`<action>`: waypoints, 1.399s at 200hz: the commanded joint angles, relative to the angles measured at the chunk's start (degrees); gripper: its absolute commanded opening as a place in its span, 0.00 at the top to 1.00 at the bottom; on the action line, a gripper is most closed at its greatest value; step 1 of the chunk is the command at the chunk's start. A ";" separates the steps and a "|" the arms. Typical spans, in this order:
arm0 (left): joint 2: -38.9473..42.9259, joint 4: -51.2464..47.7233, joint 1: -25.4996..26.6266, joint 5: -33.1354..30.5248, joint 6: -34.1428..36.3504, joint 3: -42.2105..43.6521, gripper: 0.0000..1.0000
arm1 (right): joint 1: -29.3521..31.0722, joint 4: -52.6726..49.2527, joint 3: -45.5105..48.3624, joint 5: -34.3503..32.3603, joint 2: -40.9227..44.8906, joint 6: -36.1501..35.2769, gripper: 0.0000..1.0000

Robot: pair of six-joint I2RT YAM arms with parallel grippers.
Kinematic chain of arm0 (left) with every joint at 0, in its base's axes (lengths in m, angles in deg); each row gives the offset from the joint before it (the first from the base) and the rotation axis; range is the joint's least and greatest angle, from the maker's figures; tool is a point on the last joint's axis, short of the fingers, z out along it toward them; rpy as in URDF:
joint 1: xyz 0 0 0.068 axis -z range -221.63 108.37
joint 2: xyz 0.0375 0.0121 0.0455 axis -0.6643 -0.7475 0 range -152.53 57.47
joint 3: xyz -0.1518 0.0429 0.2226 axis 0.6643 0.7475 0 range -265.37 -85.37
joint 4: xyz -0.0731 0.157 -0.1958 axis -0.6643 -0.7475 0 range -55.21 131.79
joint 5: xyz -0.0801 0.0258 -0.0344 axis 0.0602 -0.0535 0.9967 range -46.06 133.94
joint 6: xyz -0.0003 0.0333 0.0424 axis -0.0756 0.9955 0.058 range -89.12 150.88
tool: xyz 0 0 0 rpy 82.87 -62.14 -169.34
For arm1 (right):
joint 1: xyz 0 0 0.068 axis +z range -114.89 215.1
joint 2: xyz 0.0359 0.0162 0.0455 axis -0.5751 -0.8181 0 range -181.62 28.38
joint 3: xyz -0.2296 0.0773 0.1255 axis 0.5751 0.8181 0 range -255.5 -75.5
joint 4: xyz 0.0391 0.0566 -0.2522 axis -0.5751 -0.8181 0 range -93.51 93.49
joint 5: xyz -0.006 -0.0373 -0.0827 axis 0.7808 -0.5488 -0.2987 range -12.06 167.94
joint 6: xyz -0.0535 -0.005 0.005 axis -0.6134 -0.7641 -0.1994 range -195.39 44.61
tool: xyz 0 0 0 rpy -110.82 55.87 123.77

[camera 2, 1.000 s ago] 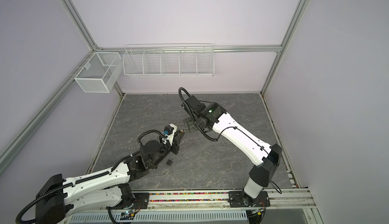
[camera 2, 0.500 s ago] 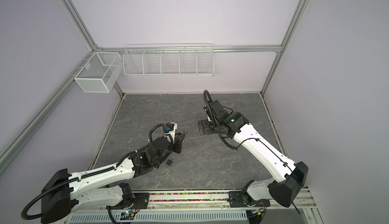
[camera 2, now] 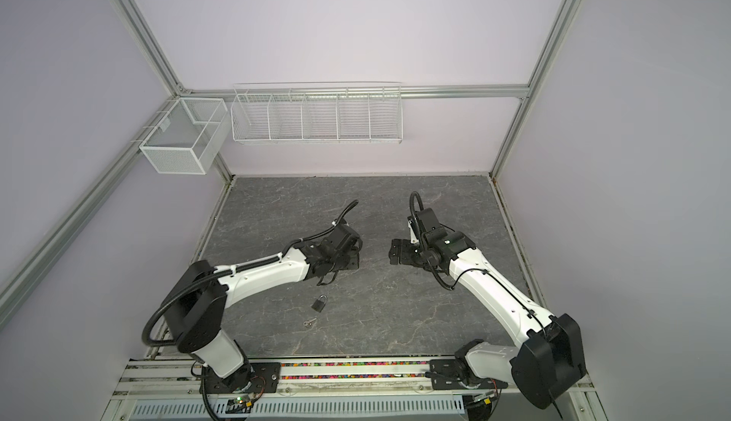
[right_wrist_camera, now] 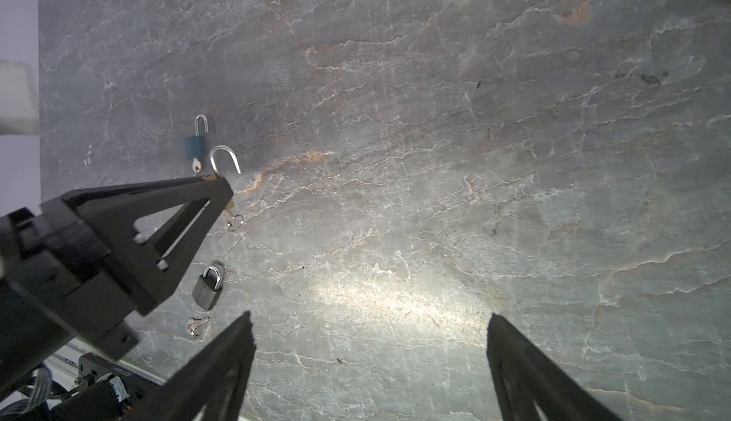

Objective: Unlock with the key

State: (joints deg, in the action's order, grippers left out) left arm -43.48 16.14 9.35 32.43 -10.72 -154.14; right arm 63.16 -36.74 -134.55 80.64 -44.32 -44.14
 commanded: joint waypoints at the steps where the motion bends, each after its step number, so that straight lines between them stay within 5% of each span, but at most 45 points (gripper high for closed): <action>1: -6.17 -10.43 -1.33 2.33 -3.20 -7.19 1.00 | -1.58 2.08 0.97 2.39 0.64 0.19 0.07; 162: -15.80 -13.64 -6.60 3.74 -4.14 -13.22 1.00 | -3.76 2.59 2.07 3.11 -0.37 -0.82 0.08; 215: -13.88 -14.11 -6.86 3.70 -3.50 -13.23 0.65 | -2.37 1.40 0.69 3.16 -0.42 -1.30 0.09; 280: -1.27 -14.46 -7.55 5.08 -3.64 -8.42 0.50 | 4.33 -2.46 -2.06 1.00 0.73 -0.29 0.10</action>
State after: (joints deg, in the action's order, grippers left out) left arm -52.31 2.96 2.23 37.68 -13.89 -165.05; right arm 64.47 -36.32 -135.05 83.09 -44.41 -44.54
